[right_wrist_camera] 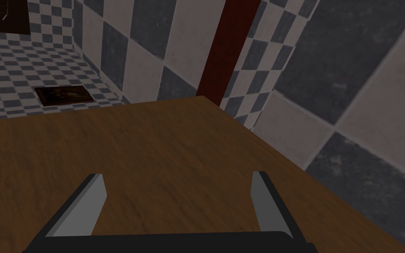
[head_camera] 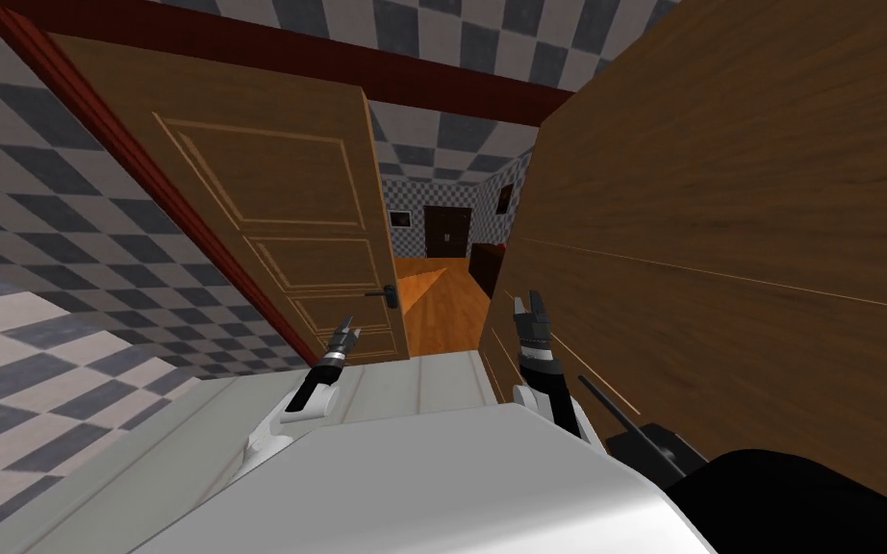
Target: Pull the door open
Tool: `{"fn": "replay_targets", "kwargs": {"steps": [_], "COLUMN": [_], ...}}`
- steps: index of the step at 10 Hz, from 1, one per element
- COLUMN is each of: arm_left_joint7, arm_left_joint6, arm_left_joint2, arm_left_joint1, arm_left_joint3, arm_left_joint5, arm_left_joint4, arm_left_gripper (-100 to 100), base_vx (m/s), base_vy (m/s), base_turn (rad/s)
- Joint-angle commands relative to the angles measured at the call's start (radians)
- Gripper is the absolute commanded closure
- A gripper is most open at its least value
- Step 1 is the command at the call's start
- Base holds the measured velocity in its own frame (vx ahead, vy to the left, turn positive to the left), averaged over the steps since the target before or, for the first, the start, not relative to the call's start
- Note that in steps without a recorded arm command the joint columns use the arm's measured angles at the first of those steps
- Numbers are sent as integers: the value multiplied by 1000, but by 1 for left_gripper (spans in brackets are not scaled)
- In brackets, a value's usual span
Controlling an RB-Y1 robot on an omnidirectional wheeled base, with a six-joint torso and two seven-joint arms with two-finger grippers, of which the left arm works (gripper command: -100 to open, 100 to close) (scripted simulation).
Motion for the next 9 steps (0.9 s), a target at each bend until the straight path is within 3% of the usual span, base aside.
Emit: {"fn": "replay_targets", "kwargs": {"steps": [1,9], "arm_left_joint7": [7,33], "arm_left_joint6": [1,-3], "arm_left_joint2": [12,61], "arm_left_joint1": [-19,-88], "arm_left_joint3": [0,1], "arm_left_joint5": [2,11], "arm_left_joint4": [44,211], "arm_left_gripper": [-100,-100], "base_vx": [122,121], "base_vy": [12,8], "base_turn": [-108,-85]}}
